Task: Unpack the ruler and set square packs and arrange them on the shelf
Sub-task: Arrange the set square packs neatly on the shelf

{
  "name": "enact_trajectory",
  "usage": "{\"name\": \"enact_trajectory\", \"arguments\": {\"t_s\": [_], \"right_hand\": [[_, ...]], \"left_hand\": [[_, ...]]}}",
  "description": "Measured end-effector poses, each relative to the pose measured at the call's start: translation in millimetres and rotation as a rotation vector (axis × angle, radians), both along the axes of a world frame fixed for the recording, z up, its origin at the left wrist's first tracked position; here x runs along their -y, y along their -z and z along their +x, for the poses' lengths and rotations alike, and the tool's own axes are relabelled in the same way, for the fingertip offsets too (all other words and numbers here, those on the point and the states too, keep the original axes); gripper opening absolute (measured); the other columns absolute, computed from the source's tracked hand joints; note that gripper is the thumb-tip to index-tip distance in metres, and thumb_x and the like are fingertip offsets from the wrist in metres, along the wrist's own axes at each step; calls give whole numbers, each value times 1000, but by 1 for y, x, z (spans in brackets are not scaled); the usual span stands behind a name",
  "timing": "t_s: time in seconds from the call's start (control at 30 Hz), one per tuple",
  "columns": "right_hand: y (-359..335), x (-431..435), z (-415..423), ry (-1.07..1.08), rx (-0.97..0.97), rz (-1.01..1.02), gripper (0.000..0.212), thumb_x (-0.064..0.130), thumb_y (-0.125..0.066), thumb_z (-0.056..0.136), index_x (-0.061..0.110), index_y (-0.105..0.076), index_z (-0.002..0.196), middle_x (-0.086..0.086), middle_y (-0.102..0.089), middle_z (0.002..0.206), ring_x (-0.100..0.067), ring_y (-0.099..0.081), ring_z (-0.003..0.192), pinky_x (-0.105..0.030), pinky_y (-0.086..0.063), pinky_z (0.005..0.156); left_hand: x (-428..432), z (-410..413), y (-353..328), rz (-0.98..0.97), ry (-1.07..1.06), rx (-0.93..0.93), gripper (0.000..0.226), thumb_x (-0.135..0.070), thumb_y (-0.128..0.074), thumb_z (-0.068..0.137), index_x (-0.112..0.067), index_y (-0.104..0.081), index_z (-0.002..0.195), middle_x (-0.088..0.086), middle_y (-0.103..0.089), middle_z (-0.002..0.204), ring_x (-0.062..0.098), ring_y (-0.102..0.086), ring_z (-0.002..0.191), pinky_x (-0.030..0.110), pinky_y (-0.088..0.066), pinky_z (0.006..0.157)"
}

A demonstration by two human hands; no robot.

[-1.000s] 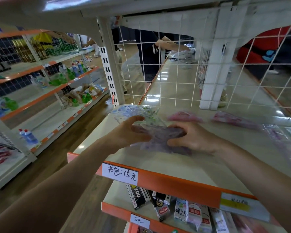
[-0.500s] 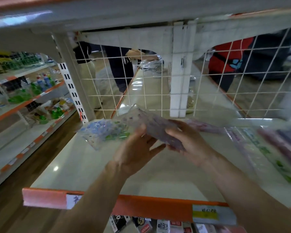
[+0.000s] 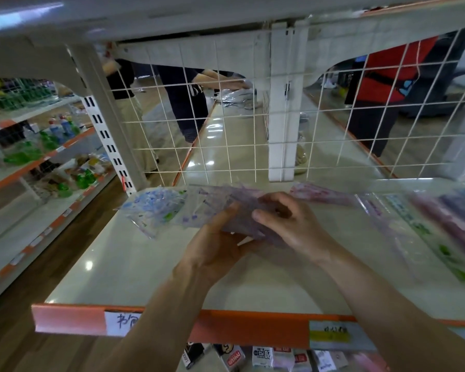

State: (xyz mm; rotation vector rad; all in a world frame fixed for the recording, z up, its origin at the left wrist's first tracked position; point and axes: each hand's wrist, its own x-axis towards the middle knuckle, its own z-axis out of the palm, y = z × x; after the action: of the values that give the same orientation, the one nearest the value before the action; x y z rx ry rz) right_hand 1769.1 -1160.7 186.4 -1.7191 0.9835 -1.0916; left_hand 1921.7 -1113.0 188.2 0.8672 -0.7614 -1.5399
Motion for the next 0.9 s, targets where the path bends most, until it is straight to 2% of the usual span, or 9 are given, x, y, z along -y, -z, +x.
{"name": "enact_trajectory", "arguments": {"t_s": [0.07, 0.17, 0.23, 0.33, 0.53, 0.67, 0.7, 0.77, 0.9], "right_hand": [[3, 2, 0, 55, 6, -4, 16, 20, -74, 81, 27, -64, 92, 10, -67, 86, 1, -61, 78, -11, -47, 72], [2, 1, -1, 74, 49, -20, 11, 17, -74, 81, 21, -66, 88, 9, -67, 82, 6, -60, 73, -8, -46, 69], [0, -2, -2, 24, 76, -41, 12, 11, -73, 82, 22, -66, 83, 9, -67, 77, 8, -59, 67, -7, -45, 67], [-2, -2, -2, 38, 134, -81, 15, 4, -70, 82, 18, -69, 84, 10, -67, 77, 10, -60, 67, -7, -44, 68], [1, 10, -9, 125, 179, 32, 14, 2, -59, 91, 5, -71, 97, 12, -62, 62, 3, -54, 53, -9, -42, 52], [1, 9, -9, 146, 9, -128, 18, 2, -59, 91, 6, -72, 103, 17, -62, 70, 8, -56, 61, -9, -42, 62], [0, 10, -11, 142, -27, -159, 19, 4, -60, 91, 8, -72, 105, 19, -62, 72, 10, -57, 64, -8, -42, 65], [-3, 11, -17, 114, -105, -166, 19, 11, -63, 90, 11, -72, 106, 22, -64, 78, 11, -58, 70, -7, -42, 70], [-11, 9, -28, 51, -408, -270, 34, 27, -72, 82, 20, -68, 115, 12, -60, 82, -4, -58, 76, -26, -48, 72]], "left_hand": [[0, 2, 0, -2, 1, -41, 46, -35, -49, 88, 0, -64, 114, 26, -66, 105, 34, -65, 92, 51, -49, 90], [0, 4, 0, 46, -35, -98, 52, -32, -54, 86, 1, -55, 127, 21, -68, 103, 30, -67, 87, 46, -54, 81], [0, 4, -1, 78, -56, -143, 47, -28, -57, 82, -3, -57, 122, 19, -66, 105, 29, -64, 91, 44, -53, 80], [0, 6, 0, 101, -54, -186, 41, -25, -60, 83, -5, -58, 118, 19, -61, 108, 32, -59, 96, 49, -46, 92], [3, 8, 4, 94, -84, -239, 39, -21, -56, 84, -6, -59, 120, 16, -66, 108, 28, -66, 93, 42, -55, 81], [3, 7, 5, 74, -95, -102, 38, -25, -54, 86, -4, -61, 117, 17, -68, 100, 27, -66, 81, 47, -49, 84], [3, 6, 5, 71, -89, -73, 41, -26, -53, 88, -1, -60, 120, 19, -66, 102, 28, -66, 80, 49, -48, 86], [3, 4, 5, 77, -99, -25, 45, -26, -54, 89, 2, -57, 125, 23, -63, 110, 28, -65, 82, 45, -52, 78], [3, 2, 8, 79, -113, 85, 43, -26, -58, 86, 3, -61, 118, 25, -63, 107, 31, -65, 80, 40, -54, 68]]}}
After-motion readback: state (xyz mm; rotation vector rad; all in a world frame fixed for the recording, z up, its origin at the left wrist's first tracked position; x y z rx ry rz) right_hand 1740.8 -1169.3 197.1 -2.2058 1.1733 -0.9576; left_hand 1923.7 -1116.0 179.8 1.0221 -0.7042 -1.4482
